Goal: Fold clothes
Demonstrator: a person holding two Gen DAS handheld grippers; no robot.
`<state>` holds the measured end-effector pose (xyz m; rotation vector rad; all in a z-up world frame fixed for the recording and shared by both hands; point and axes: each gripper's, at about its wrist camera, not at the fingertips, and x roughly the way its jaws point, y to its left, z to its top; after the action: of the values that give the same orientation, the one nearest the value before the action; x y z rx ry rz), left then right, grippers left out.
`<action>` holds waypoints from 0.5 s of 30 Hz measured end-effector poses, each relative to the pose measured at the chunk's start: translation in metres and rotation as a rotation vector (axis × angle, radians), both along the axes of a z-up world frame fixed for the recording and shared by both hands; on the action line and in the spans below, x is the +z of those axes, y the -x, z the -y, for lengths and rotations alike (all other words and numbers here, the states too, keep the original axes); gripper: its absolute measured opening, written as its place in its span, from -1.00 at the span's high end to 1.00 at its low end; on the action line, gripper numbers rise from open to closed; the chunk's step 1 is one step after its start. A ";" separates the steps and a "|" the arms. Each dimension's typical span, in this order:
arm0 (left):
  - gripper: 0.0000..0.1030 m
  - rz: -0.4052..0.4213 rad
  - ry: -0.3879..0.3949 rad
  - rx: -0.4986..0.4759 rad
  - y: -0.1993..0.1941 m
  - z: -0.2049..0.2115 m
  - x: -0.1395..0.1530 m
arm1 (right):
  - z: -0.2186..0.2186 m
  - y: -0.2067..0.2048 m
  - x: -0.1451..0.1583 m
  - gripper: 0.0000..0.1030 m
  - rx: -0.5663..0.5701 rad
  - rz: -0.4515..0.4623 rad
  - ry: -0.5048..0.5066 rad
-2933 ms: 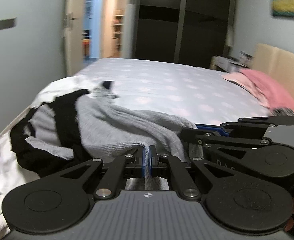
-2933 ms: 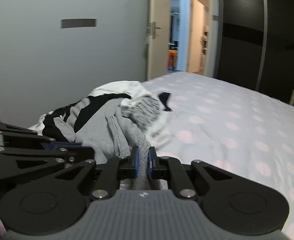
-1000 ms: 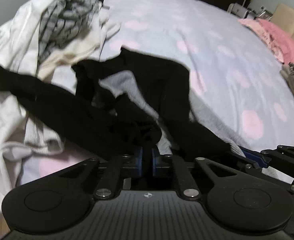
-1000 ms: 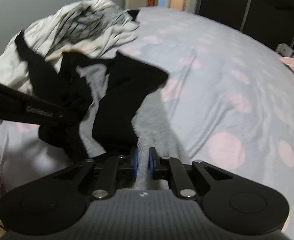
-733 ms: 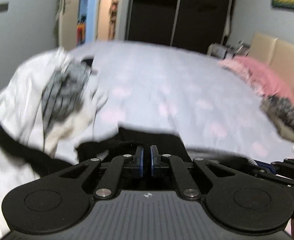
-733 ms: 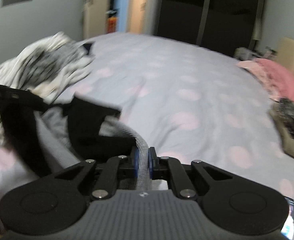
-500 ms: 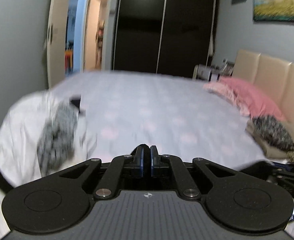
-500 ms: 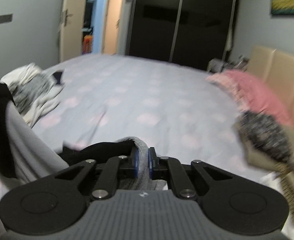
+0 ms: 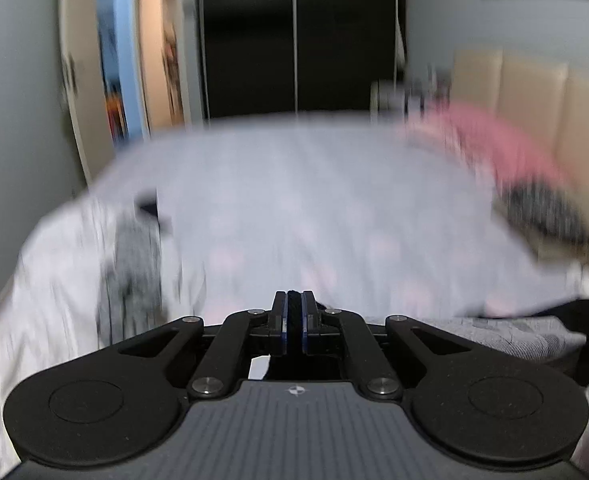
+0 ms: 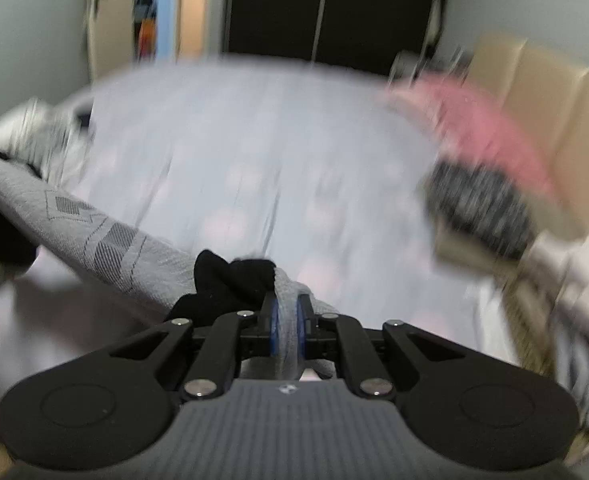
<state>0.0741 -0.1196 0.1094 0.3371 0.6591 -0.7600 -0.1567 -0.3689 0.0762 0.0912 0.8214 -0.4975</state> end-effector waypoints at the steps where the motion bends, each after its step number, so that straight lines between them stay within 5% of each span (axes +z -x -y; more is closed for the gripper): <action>1: 0.92 -0.037 -0.054 -0.013 0.002 -0.001 -0.016 | -0.005 0.000 -0.012 0.80 0.015 -0.040 -0.025; 4: 0.92 -0.155 -0.189 -0.043 0.007 -0.010 -0.054 | -0.016 0.006 -0.041 0.80 0.049 -0.138 -0.081; 9: 0.91 -0.238 -0.352 -0.106 0.021 -0.019 -0.093 | -0.031 0.023 -0.072 0.77 0.107 -0.265 -0.123; 13: 0.79 -0.292 -0.359 -0.130 0.023 -0.038 -0.098 | -0.038 0.031 -0.063 0.45 0.167 -0.250 -0.111; 15: 0.57 -0.301 -0.340 -0.120 0.018 -0.047 -0.095 | -0.042 0.030 -0.052 0.24 0.235 -0.212 -0.090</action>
<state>0.0564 -0.0724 0.0146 0.5838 1.0641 -0.8214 -0.1871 -0.3267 0.0245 0.0244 1.0481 -0.2504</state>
